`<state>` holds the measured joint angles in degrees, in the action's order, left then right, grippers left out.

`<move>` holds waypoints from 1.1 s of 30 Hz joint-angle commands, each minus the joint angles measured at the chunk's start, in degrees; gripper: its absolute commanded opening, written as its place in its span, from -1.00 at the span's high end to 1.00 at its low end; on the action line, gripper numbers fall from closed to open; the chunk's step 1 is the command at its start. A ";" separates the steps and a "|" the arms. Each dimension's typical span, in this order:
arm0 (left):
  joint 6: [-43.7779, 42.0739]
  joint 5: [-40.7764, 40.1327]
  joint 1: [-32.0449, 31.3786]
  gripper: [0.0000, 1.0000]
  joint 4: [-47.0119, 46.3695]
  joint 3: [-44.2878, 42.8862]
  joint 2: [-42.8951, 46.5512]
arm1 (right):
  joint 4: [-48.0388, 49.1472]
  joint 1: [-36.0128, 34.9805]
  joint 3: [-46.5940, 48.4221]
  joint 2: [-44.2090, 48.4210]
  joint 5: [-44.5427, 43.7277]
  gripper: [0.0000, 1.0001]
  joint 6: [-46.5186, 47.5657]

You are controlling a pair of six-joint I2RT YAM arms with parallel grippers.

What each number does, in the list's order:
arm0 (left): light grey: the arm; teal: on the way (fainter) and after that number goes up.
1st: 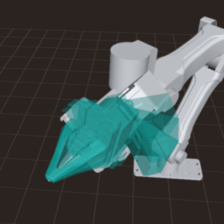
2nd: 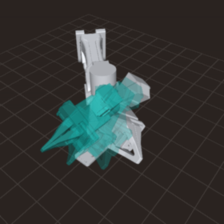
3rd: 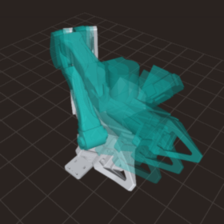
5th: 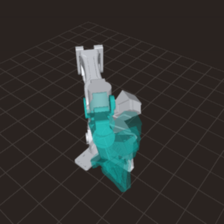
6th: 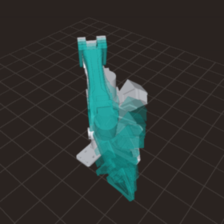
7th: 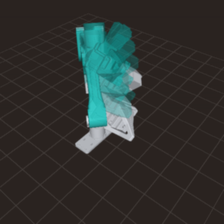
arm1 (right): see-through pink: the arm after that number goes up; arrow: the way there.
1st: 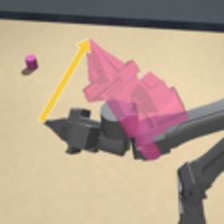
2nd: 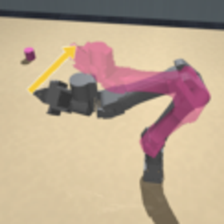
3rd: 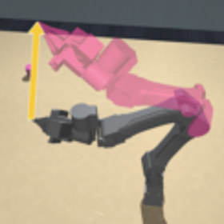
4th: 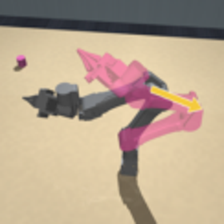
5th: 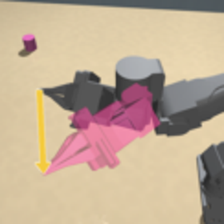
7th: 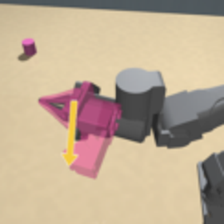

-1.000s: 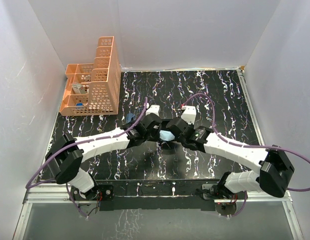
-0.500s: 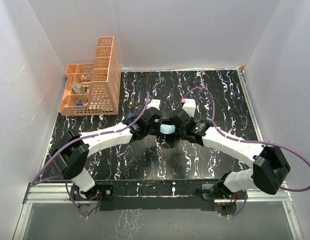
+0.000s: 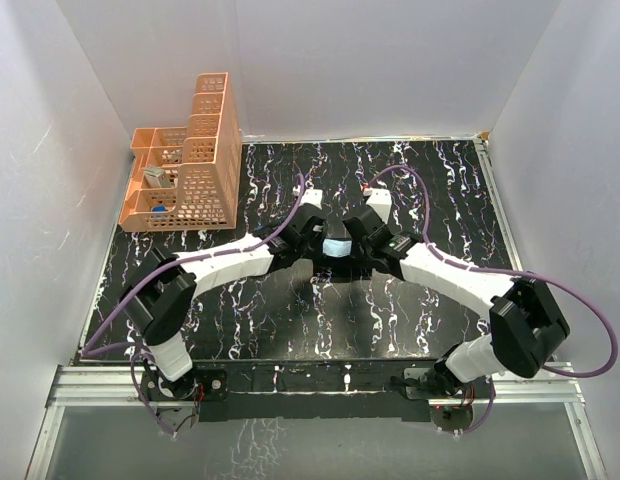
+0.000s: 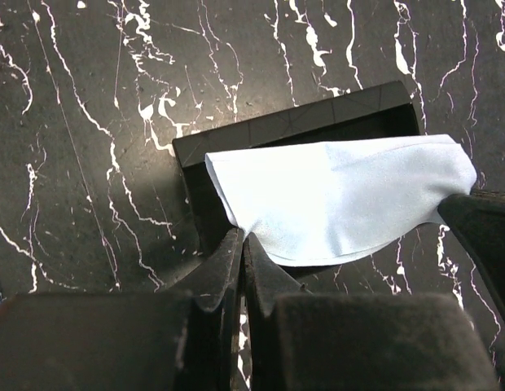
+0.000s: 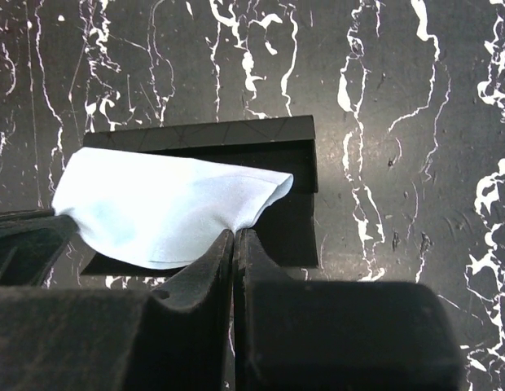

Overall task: Organize the sunglasses
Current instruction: Place the glasses cleaning cloth in the sunglasses case.

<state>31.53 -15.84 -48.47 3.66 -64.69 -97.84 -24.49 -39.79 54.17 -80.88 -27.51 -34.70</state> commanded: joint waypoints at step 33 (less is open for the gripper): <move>-0.18 4.05 2.95 1.00 -2.60 -4.88 -8.76 | 11.12 5.95 -1.11 -5.91 6.35 1.00 4.03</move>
<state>30.87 -12.58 -45.82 1.45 -69.69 -106.91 -16.60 -34.22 53.74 -87.74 -21.02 -31.07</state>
